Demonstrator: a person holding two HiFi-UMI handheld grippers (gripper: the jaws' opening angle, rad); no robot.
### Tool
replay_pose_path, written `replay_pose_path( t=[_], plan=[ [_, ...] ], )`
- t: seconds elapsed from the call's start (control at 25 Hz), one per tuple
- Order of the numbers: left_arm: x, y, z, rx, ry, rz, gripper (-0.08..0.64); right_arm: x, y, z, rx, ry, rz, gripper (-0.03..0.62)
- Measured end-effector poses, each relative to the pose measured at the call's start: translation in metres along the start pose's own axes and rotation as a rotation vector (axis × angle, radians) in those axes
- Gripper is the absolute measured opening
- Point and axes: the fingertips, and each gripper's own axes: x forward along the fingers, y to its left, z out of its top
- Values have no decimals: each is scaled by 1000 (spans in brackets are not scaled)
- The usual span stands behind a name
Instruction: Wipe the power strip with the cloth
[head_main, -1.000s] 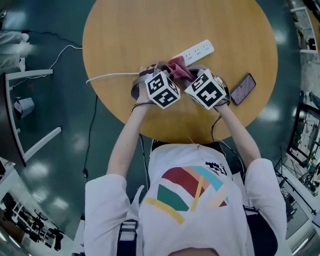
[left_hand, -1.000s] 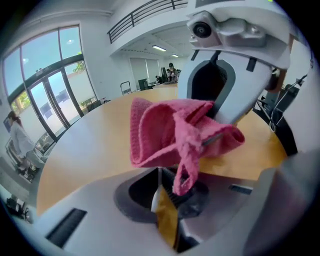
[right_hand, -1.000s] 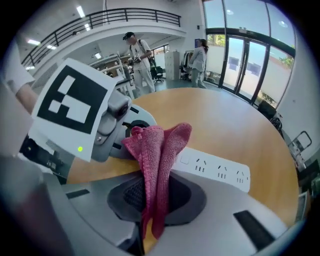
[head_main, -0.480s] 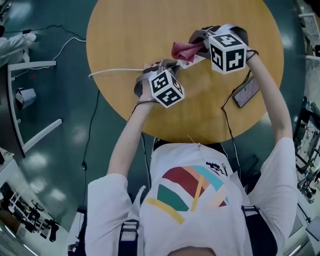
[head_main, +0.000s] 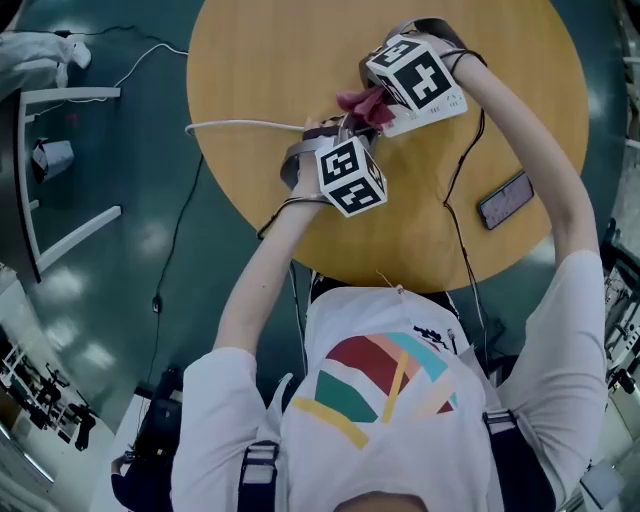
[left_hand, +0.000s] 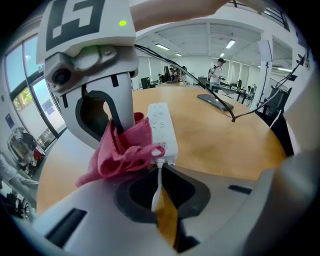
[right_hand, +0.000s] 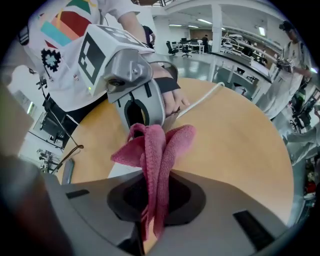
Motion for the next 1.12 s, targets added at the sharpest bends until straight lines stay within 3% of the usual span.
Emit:
replay_pose_path(
  t=[0.2,0.44,0.68,1.12],
  plan=[
    [0,-2,-5,1,-1,18,72,8,4,6,-34,-7,66,38],
    [0,-3,-13,8,12,58,72,7,13,0,-14,-39,55,38],
    [-1,-2,-8,8,35,81,72,-7,39,-51,26,52,37,38],
    [2,1,-7,25,77,100,72,-17,81,-130,188,101,-15,38]
  ],
)
